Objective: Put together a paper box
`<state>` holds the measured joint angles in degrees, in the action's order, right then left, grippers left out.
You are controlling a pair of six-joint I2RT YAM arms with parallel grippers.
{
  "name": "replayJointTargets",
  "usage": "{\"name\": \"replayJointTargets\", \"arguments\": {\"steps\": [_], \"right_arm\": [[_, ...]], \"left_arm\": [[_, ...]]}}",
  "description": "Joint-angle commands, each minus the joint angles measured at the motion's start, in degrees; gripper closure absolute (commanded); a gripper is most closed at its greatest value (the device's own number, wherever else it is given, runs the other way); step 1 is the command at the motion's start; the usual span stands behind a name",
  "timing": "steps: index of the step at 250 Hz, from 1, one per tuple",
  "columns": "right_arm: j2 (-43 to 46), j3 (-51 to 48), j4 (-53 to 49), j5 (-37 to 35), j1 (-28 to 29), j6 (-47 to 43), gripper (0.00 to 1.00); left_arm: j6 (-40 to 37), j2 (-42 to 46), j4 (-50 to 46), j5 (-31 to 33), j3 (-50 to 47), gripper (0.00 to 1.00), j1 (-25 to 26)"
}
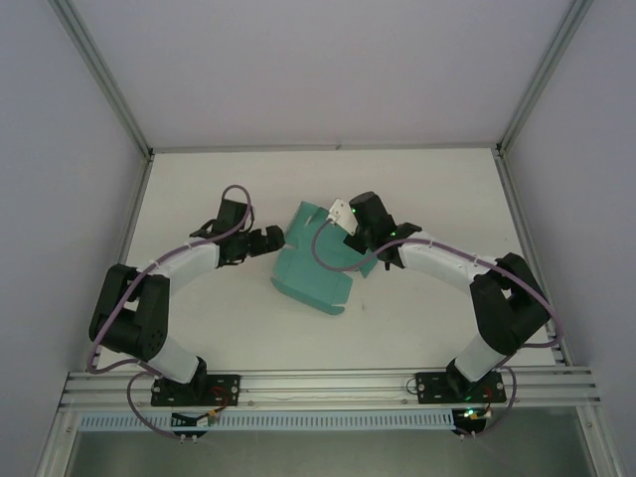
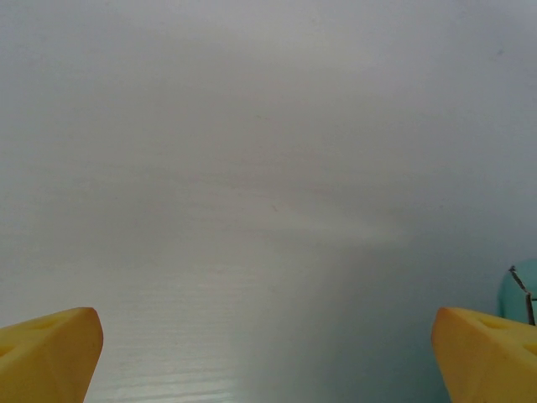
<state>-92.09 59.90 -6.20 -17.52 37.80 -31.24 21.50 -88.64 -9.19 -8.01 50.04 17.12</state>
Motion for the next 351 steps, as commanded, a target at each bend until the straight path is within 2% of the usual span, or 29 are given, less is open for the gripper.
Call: {"name": "replayJointTargets", "arguments": {"steps": [1,31,57,127,158,217,245,284,291,304,324,351], "right_arm": [[0.0,1.8,1.2,4.6,0.3,2.9,0.99],[-0.3,2.3,0.8,5.5,0.4,3.6,0.99],[-0.4,2.5,0.8,6.2,0.4,4.3,0.99],[-1.1,4.1,-2.2,7.3,0.1,7.0,0.98],[-1.9,5.6,-4.9,5.9,0.2,7.8,0.99],[-2.4,5.8,-7.1,4.5,-0.1,7.7,0.99],[-2.6,5.8,-7.1,4.2,0.0,7.8,0.99],[-3.0,6.4,-7.4,4.5,-0.1,8.0,0.99],[-2.9,6.4,-7.3,4.7,-0.1,8.0,0.99],[-2.9,6.4,-7.5,5.3,-0.1,8.1,0.98],[-2.8,6.6,-7.9,5.7,-0.1,8.2,0.99],[-2.6,6.5,-8.5,5.6,-0.1,8.3,0.98]], "left_arm": [[-1.6,0.5,4.9,-5.7,-0.7,0.00,2.0],[-1.9,0.8,9.1,-6.7,-2.4,0.00,4.3],[-2.2,1.1,11.2,-4.7,-3.3,0.00,6.0],[-1.5,2.7,16.1,6.0,-5.3,0.00,9.2],[-1.9,5.3,16.0,11.1,-6.9,0.00,10.7],[-1.2,16.0,11.5,17.9,-9.8,0.00,10.7],[-1.2,18.9,7.5,16.8,-8.5,0.00,10.8],[-6.2,17.2,9.4,6.3,-8.6,0.07,10.8],[-6.6,16.0,9.5,6.4,-8.2,0.12,10.8],[-6.7,13.5,9.3,7.7,-6.8,0.27,10.8],[-7.3,9.8,9.7,8.0,-4.5,0.40,10.8],[-8.1,6.6,11.8,9.0,-2.7,0.44,10.7]]}}
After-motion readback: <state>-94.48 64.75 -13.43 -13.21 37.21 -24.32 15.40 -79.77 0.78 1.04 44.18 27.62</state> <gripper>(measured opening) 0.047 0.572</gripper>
